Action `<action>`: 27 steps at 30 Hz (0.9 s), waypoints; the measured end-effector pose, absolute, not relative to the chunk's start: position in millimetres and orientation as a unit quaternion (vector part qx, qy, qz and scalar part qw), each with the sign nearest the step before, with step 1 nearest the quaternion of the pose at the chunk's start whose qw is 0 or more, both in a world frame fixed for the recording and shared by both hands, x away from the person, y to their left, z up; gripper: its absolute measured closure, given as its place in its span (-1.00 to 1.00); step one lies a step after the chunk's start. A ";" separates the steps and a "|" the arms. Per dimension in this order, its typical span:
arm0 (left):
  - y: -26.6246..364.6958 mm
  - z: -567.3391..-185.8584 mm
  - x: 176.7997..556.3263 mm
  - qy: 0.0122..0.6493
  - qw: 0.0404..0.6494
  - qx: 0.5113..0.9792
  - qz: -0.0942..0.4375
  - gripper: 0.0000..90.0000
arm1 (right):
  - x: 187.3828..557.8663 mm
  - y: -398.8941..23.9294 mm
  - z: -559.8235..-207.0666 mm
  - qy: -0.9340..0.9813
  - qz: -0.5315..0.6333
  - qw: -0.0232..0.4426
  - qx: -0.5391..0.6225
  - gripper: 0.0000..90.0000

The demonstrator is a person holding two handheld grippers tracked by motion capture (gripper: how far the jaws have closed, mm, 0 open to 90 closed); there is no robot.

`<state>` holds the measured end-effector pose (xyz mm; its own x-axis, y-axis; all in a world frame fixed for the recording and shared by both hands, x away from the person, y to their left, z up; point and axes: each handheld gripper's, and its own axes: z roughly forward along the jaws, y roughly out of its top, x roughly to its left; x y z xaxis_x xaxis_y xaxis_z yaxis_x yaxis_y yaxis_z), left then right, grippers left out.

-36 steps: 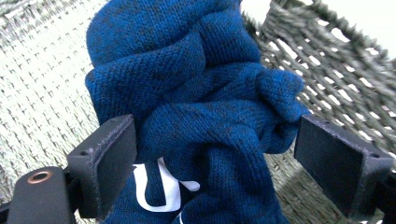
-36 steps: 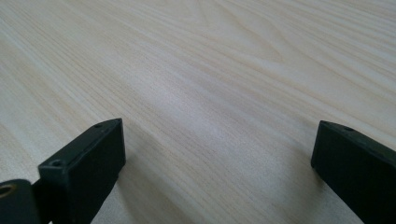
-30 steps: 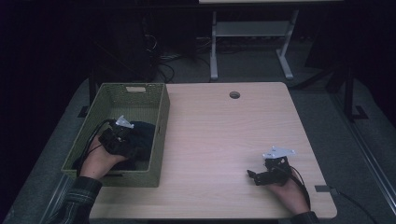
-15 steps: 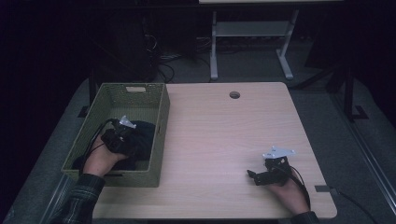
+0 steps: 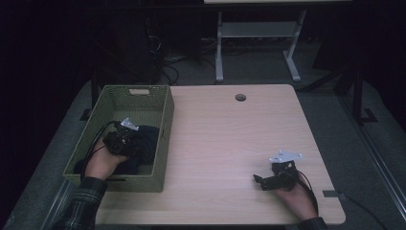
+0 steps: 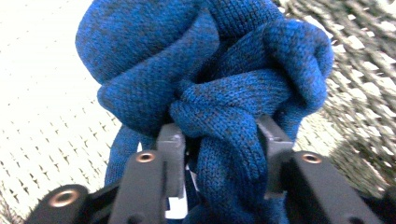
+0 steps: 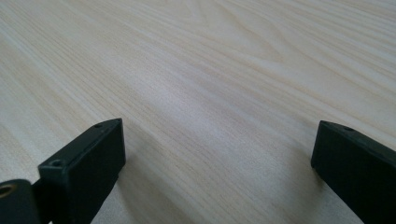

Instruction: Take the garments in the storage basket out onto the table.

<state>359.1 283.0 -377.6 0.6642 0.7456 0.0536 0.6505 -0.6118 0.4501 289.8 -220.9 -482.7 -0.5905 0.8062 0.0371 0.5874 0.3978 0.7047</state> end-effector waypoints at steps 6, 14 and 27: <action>281.9 -367.3 360.9 0.389 0.198 0.893 0.109 0.51 | 289.7 -220.9 -482.7 0.821 0.348 0.157 0.424 -0.95; 279.3 -346.0 362.9 0.381 0.200 0.896 0.109 0.56 | 289.8 -220.9 -482.8 0.821 0.348 0.157 0.424 -0.95; 281.4 -309.2 365.0 0.374 0.202 0.897 0.119 0.58 | 289.8 -220.9 -482.8 0.821 0.348 0.157 0.424 -0.95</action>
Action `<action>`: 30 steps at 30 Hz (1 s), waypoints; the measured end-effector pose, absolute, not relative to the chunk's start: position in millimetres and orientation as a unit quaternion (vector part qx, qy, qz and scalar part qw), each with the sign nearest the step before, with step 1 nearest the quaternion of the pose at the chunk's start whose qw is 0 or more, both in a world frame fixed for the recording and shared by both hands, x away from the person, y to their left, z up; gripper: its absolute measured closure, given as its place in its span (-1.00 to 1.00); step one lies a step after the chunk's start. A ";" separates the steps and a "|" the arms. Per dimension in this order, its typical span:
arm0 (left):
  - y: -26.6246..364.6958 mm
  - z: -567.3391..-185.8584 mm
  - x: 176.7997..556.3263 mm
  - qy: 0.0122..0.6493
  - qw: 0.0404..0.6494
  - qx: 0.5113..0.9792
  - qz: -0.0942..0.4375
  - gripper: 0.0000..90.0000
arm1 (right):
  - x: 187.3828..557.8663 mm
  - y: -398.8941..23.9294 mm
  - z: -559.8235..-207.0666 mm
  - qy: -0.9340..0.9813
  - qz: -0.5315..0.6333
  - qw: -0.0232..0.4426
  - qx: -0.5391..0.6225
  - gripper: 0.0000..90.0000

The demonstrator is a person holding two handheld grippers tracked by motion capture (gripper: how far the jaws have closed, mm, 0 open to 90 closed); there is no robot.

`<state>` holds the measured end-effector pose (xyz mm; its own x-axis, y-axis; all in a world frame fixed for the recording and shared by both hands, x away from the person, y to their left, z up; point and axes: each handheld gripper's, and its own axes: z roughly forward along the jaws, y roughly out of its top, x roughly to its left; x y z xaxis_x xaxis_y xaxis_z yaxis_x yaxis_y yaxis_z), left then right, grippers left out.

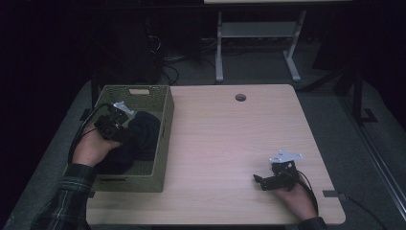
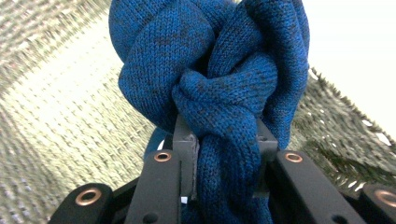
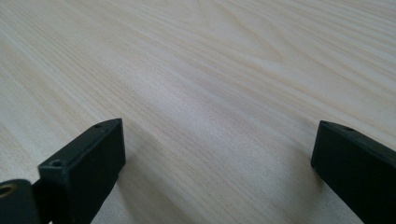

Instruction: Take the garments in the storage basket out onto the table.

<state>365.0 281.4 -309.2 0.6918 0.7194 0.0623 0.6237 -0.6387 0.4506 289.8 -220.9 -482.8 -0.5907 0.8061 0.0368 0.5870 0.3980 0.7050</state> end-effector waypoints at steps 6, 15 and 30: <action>284.4 -287.6 365.9 0.372 0.204 0.896 0.129 0.59 | 289.8 -220.9 -482.8 0.821 0.348 0.157 0.424 -0.95; 280.4 -263.6 369.9 0.359 0.201 0.900 0.142 0.59 | 289.8 -220.9 -482.8 0.821 0.348 0.157 0.424 -0.95; 271.6 -225.7 373.9 0.342 0.216 0.901 0.156 0.60 | 289.8 -220.9 -482.8 0.821 0.348 0.157 0.424 -0.95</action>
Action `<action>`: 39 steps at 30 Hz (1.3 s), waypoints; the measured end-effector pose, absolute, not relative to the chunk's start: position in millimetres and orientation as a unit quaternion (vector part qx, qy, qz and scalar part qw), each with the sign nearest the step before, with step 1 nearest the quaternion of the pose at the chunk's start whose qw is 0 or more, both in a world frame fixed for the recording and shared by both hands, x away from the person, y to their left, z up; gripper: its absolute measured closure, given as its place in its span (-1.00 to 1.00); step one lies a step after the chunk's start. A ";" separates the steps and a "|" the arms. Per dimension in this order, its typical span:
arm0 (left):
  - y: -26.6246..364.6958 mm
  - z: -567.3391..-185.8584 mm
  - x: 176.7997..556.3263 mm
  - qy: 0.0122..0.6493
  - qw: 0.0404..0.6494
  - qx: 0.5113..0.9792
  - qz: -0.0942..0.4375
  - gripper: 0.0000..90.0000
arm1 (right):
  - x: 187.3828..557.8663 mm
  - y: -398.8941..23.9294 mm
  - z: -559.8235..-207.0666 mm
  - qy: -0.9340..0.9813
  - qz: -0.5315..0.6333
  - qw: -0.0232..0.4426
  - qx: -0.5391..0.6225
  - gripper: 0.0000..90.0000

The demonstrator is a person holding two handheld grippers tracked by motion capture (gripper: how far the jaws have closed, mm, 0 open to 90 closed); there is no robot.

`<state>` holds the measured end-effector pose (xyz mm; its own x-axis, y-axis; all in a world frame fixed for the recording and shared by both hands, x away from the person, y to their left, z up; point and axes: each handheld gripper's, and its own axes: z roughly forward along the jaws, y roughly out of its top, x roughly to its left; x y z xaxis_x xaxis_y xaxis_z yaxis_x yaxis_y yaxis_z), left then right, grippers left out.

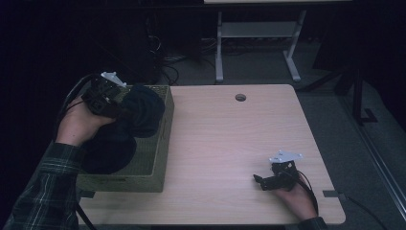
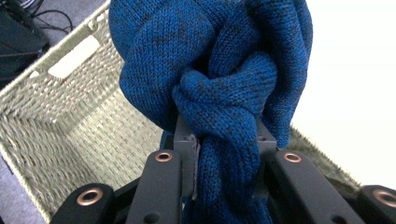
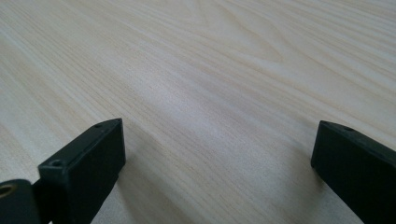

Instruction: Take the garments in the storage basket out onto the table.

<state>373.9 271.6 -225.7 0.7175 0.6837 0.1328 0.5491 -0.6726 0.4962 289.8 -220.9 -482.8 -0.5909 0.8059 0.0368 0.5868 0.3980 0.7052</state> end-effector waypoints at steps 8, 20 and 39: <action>258.5 -211.5 375.4 0.331 0.219 0.904 0.159 0.60 | 289.8 -220.9 -482.8 0.821 0.348 0.157 0.424 -0.95; 230.6 -186.0 375.1 0.306 0.228 0.910 0.160 0.60 | 289.8 -220.9 -482.7 0.821 0.348 0.157 0.424 -0.95; 162.1 -170.8 382.6 0.245 0.239 0.932 0.116 0.60 | 289.6 -220.7 -482.6 0.820 0.349 0.156 0.426 -0.95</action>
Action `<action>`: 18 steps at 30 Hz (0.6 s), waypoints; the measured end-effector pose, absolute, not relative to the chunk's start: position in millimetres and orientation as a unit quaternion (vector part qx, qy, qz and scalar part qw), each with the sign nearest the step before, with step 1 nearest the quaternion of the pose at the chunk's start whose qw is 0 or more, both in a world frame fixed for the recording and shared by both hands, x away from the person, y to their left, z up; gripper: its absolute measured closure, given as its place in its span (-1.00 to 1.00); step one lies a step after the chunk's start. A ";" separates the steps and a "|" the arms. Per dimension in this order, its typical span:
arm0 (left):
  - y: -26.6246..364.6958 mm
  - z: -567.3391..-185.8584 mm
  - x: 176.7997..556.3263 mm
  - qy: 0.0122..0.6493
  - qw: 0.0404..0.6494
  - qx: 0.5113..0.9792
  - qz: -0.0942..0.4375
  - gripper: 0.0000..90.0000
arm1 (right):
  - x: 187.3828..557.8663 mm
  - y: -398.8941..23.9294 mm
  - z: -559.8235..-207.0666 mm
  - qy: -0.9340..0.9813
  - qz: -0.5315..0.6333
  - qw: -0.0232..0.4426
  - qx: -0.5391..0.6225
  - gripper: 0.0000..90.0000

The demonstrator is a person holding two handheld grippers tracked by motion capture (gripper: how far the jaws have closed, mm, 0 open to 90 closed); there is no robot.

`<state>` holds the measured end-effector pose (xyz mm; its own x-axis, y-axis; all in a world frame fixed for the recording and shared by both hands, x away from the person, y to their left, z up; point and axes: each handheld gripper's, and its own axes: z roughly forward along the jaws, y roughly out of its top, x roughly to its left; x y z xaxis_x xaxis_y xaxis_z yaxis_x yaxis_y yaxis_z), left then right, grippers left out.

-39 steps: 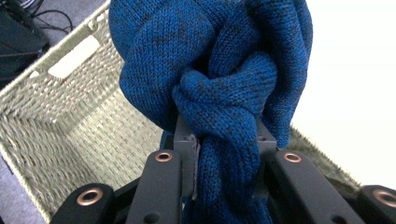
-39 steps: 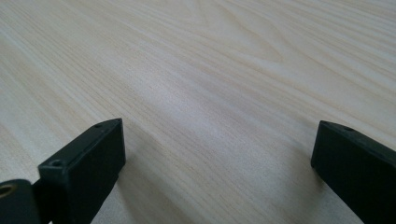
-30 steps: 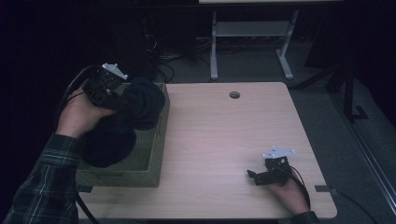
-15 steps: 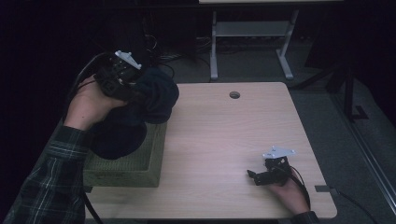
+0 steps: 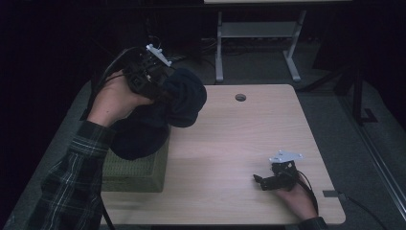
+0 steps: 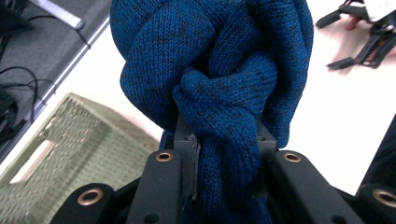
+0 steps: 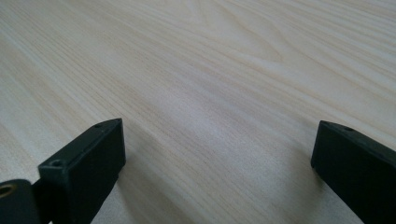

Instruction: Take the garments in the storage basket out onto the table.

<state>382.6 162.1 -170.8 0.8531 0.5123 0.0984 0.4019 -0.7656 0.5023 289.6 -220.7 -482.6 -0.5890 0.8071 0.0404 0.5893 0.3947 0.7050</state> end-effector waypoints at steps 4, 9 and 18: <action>150.5 -169.4 383.7 0.236 0.250 0.933 0.103 0.60 | 289.6 -220.7 -482.7 0.821 0.349 0.156 0.425 -0.95; 136.6 -167.5 384.1 0.224 0.259 0.935 0.092 0.60 | 289.7 -220.9 -482.7 0.821 0.348 0.157 0.425 -0.95; 110.8 -168.2 385.5 0.204 0.278 0.936 0.078 0.60 | 289.6 -220.9 -482.5 0.821 0.347 0.157 0.425 -0.95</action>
